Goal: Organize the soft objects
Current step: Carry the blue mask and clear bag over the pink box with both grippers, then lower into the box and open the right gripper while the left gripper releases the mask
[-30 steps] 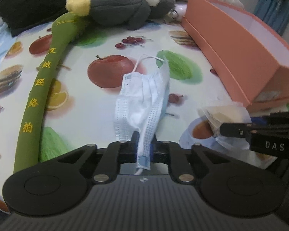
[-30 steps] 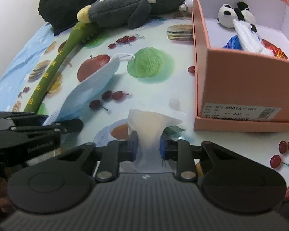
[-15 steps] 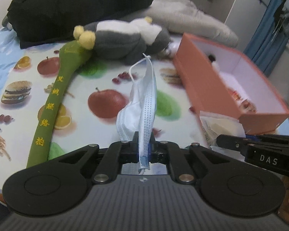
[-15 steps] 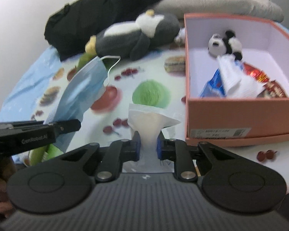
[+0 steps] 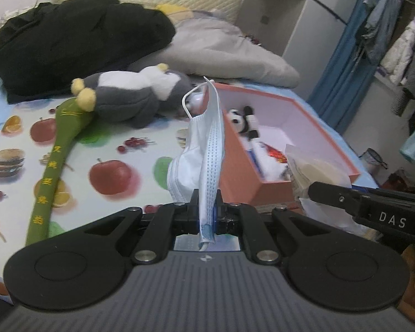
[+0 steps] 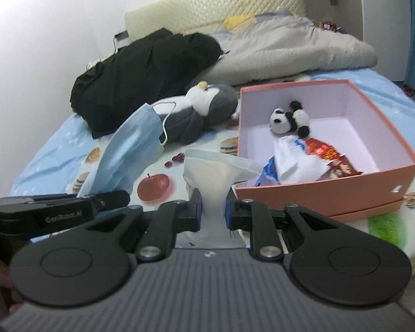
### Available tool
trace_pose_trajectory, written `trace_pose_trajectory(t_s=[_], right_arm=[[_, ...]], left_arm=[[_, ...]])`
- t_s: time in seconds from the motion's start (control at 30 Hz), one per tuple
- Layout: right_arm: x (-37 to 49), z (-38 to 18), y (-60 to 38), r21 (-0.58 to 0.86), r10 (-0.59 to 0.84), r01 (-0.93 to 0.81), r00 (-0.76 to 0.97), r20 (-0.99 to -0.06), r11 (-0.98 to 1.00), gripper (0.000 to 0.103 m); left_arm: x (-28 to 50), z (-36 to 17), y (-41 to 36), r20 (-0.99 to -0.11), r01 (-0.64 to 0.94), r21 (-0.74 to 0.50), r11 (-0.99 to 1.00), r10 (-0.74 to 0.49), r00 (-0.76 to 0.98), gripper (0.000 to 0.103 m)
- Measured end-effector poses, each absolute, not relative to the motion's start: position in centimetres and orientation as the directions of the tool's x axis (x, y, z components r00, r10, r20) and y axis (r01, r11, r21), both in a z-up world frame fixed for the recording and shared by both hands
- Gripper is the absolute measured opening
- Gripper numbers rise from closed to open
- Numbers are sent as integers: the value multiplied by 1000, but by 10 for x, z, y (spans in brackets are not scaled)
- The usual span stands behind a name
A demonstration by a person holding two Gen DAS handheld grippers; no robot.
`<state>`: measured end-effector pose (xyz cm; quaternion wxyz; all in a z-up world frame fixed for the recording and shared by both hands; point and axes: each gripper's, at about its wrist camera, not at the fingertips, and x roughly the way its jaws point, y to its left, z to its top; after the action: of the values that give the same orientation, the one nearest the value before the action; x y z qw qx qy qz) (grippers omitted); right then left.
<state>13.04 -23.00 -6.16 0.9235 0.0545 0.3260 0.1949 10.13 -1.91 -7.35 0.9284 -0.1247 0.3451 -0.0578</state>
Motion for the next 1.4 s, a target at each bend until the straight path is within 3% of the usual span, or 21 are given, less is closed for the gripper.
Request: trace_pose_trajectory(t_s=[0.5, 0.93, 1.4], right_arm=[[122, -49, -299, 246, 307, -199, 765, -566, 949, 20], [209, -54, -337, 265, 299, -168, 743, -599, 950, 20], [325, -108, -365, 294, 297, -122, 668, -682, 948, 21]], left_arm=[[120, -56, -94, -607, 158, -295, 942, -313, 730, 9], [230, -61, -139, -645, 181, -291, 939, -333, 688, 9], [367, -105, -172, -724, 166, -255, 952, -303, 619, 9]])
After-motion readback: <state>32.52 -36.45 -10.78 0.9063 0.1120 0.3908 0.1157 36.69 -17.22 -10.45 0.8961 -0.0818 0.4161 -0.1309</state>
